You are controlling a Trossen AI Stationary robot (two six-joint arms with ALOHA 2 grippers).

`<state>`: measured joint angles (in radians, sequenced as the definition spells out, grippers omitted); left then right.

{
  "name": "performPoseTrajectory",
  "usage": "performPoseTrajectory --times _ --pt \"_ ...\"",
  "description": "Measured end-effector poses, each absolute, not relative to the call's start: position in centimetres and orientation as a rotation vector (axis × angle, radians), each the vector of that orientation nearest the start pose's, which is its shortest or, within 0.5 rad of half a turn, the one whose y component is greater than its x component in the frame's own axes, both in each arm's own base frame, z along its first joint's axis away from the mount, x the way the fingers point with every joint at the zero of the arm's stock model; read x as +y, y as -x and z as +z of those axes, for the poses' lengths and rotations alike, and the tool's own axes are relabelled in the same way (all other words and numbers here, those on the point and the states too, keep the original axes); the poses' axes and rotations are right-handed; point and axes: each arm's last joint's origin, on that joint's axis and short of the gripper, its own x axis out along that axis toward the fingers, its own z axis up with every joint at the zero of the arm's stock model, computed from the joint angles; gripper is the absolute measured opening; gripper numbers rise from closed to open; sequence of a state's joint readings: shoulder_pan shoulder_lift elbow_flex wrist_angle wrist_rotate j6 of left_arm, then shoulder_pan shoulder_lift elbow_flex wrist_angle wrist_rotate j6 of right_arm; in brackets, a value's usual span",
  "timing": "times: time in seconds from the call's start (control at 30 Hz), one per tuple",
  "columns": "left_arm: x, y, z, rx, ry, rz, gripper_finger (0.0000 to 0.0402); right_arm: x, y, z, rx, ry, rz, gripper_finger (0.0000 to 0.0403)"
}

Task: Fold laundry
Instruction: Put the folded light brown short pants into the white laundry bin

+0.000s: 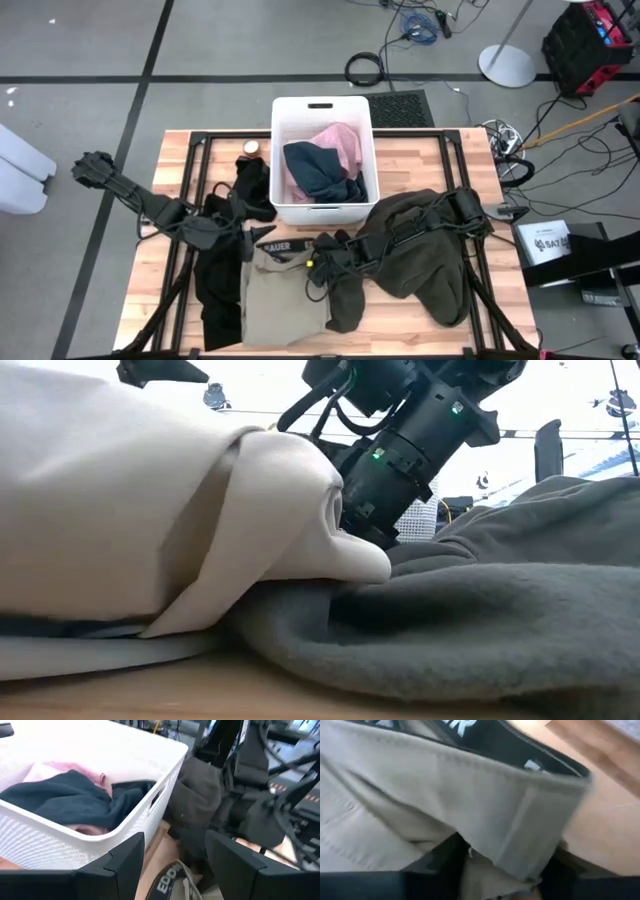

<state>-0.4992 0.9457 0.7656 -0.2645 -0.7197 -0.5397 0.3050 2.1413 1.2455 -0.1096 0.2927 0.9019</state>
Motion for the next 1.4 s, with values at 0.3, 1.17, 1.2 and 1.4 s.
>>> performPoseTrajectory --times 0.3,1.17,1.2,1.4 --pt "-7.8 -18.3 29.7 0.280 0.295 0.280 0.0219 12.9 -40.6 10.4 0.924 -0.451 -0.256 0.0013" --pt "-7.8 -18.2 29.7 0.289 0.272 0.272 0.0219 17.8 -32.9 32.4 0.247 -0.158 -0.154 0.0000" --pt "-7.8 -18.2 29.7 0.289 0.272 0.272 0.0218 17.7 -32.4 33.3 0.213 -0.156 -0.144 0.0000" --pt "-7.8 -18.2 29.7 0.290 0.272 0.272 0.0218 16.8 -30.1 37.8 0.055 -0.126 -0.101 0.0000"
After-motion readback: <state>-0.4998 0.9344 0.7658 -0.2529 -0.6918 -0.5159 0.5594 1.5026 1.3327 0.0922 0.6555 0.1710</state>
